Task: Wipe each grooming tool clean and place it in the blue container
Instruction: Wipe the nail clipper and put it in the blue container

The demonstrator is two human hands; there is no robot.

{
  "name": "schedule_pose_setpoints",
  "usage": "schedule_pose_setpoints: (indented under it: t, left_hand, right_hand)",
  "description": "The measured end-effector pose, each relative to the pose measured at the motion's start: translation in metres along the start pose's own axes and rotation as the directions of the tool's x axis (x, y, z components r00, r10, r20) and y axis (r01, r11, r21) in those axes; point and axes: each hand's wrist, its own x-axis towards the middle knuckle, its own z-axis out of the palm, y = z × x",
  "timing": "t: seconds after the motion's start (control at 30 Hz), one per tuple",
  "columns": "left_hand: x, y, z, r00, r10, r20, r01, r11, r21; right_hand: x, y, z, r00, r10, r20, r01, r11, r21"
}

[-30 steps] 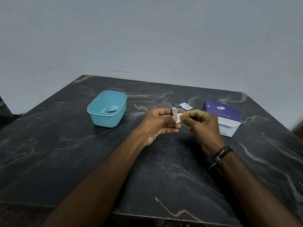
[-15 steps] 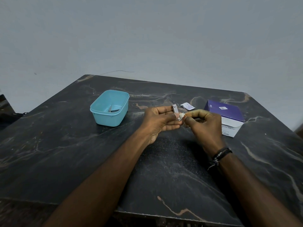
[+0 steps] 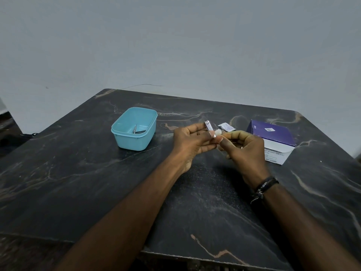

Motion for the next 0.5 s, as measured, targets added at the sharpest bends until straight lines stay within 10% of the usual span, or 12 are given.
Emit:
schedule_pose_setpoints:
  t: [0.5]
  left_hand:
    - [0.0056,-0.0004,-0.0002,0.999,0.009,-0.050,-0.001,0.988,0.154]
  right_hand:
    - [0.0073,0.0084,-0.0043,0.998,-0.036,0.047,0.043,0.986,-0.159]
